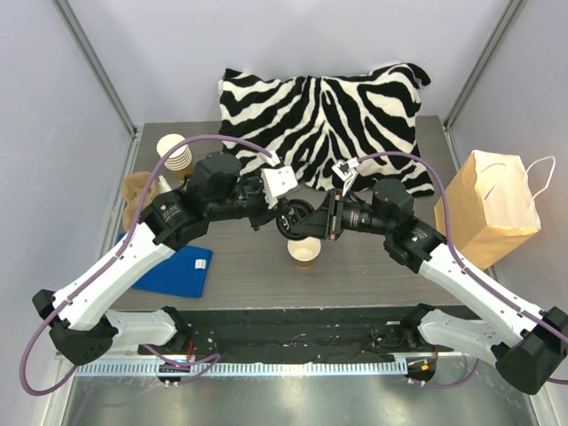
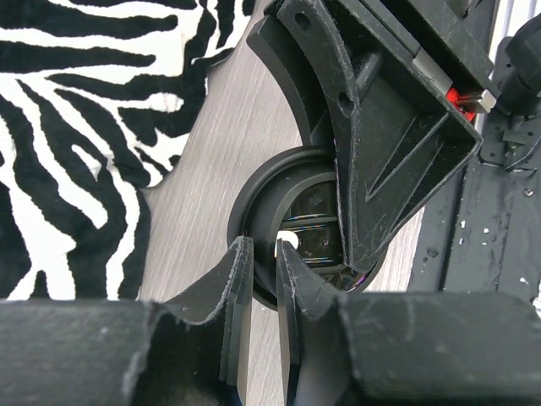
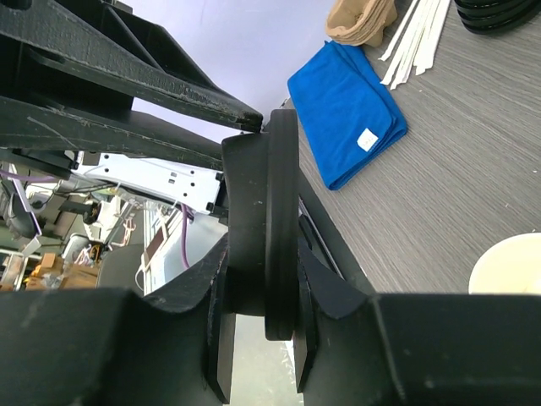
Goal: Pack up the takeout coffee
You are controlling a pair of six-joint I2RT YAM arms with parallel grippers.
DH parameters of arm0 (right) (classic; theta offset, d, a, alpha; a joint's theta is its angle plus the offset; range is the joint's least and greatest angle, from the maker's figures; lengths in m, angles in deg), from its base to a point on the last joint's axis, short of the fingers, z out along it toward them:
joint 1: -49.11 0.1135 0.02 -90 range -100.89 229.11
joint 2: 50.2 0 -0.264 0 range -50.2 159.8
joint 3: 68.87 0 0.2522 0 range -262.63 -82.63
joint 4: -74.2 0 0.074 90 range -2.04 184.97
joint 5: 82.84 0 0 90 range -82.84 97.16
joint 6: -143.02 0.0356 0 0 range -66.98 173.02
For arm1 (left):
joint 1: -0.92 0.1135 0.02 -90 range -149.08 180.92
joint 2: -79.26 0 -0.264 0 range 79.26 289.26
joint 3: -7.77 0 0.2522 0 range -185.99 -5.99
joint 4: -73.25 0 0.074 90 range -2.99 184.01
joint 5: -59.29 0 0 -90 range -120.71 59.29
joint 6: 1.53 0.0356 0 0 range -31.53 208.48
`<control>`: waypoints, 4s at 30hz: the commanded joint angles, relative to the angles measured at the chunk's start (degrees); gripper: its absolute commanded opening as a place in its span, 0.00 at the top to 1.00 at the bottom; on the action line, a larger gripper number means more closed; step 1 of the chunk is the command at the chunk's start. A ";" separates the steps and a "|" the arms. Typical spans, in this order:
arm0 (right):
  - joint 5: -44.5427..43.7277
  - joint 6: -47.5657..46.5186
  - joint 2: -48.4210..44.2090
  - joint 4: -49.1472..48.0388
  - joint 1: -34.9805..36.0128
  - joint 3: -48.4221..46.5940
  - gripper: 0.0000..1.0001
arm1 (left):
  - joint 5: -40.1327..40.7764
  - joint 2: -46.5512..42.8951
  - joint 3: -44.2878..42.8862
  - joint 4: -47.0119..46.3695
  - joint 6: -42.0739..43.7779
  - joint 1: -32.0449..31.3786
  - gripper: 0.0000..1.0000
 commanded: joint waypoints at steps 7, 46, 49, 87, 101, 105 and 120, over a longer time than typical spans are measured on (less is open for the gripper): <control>1.56 1.59 -0.21 -3.96 0.04 -0.62 0.99 | 4.80 1.56 -1.09 -0.54 3.57 -2.79 0.77; -13.65 -4.49 -12.34 24.35 -15.17 5.78 0.28 | 19.21 23.01 -0.04 4.31 -18.83 -2.79 1.00; -9.96 0.44 -12.17 19.36 -15.52 9.56 0.36 | 20.00 23.09 1.81 1.67 -20.60 -2.79 1.00; -0.02 11.43 -7.51 -0.27 -15.70 21.96 0.53 | 17.45 30.56 2.61 -0.80 -25.08 -3.50 1.00; 1.30 12.84 -7.42 -1.85 -15.70 21.44 0.54 | 14.11 26.79 -1.88 3.24 -24.99 -3.76 1.00; 1.47 12.66 -7.24 -2.03 -15.70 21.00 0.54 | 13.59 26.08 -0.38 3.42 -24.82 -3.85 1.00; 1.82 12.75 -6.80 -3.00 -15.70 21.43 0.54 | 14.64 28.72 1.81 2.01 -24.20 -4.02 1.00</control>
